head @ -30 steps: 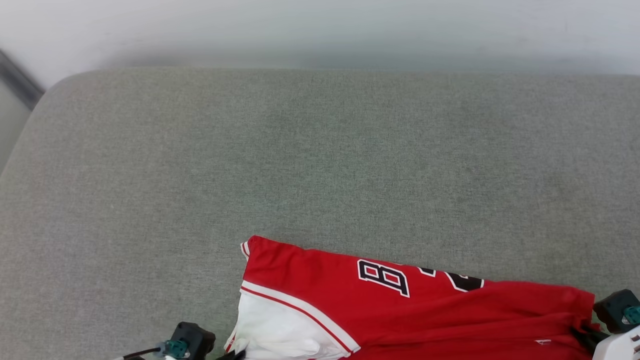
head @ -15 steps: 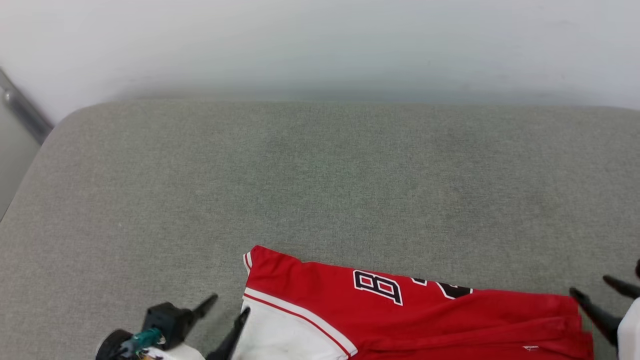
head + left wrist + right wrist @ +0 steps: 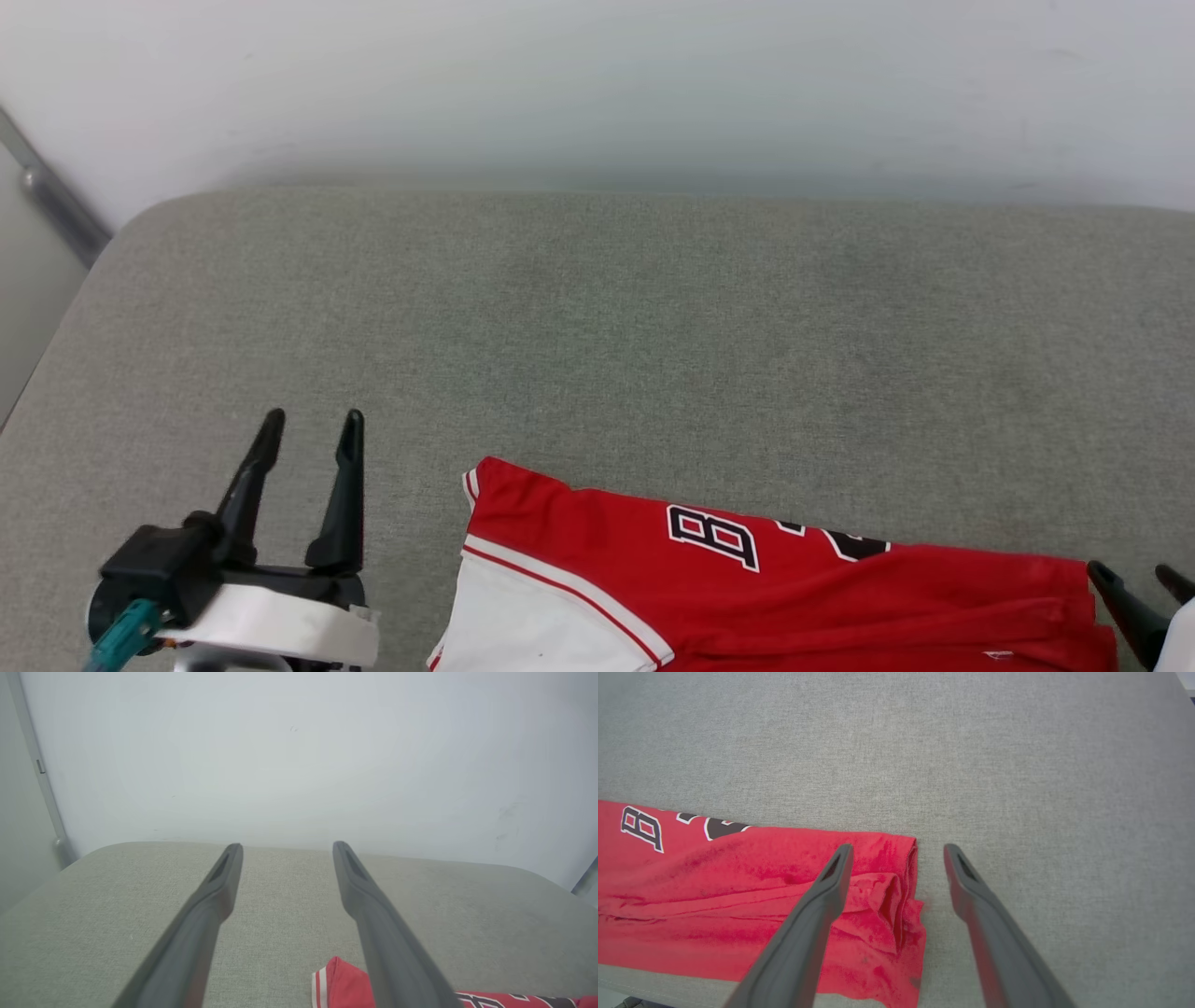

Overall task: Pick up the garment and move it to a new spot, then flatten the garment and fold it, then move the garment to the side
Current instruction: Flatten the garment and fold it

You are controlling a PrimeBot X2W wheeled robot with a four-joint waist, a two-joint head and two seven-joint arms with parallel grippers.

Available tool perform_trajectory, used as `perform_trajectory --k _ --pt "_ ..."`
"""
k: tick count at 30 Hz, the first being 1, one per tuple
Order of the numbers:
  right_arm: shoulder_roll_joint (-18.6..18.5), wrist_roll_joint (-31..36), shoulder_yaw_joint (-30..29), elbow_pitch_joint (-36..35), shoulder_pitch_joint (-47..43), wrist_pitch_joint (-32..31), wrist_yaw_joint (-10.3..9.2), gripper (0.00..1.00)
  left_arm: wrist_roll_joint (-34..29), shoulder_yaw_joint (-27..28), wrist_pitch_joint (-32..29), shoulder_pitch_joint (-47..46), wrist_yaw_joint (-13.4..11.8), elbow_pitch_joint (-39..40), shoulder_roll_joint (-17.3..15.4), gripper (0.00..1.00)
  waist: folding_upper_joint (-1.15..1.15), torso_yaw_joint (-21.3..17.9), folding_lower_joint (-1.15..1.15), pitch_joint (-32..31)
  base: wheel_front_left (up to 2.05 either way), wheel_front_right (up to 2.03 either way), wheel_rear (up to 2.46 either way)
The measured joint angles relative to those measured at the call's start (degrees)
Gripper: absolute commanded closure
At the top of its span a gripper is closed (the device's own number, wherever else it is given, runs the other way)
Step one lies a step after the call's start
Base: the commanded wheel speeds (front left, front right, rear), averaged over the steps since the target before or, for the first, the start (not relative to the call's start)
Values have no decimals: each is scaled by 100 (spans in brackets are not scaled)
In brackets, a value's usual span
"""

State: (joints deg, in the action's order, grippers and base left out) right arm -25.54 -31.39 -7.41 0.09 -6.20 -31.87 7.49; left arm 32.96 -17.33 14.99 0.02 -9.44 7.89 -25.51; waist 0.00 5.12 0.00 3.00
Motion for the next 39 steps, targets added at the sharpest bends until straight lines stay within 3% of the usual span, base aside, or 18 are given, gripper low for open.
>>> perform_trajectory --k 6,14,22,30,31,32,33,39 --pt "792 382 -506 -24 -215 -155 1 0 -818 969 0 415 687 191 723 0 0 51 0 147 0 0 0" --pt "1152 575 -747 342 -210 -170 1 0 -1734 1434 7 510 1306 -160 1222 0 0 112 0 362 0 0 0" --pt "1211 502 -669 838 13 -85 0 0 -2028 1700 8 281 1586 -267 1564 0 0 192 0 647 0 0 0" --pt "1084 198 -321 1093 188 60 -54 0 -2163 1740 8 126 1661 -394 1639 0 0 264 -1 865 0 0 0" --pt "1057 166 -270 1105 188 67 -62 51 -2164 1747 8 119 1669 -407 1638 0 0 266 -1 856 0 0 0" --pt "1026 158 -229 1120 188 76 -62 80 -2165 1750 8 115 1678 -426 1636 0 0 268 0 839 0 0 0" --pt "1002 160 -183 1150 188 133 -62 100 -2168 1751 8 115 1679 -446 1633 0 0 267 0 813 0 0 0" --pt "985 168 21 1301 201 453 -9 100 -2172 1713 8 175 1684 -500 1585 0 0 230 0 607 0 0 0"
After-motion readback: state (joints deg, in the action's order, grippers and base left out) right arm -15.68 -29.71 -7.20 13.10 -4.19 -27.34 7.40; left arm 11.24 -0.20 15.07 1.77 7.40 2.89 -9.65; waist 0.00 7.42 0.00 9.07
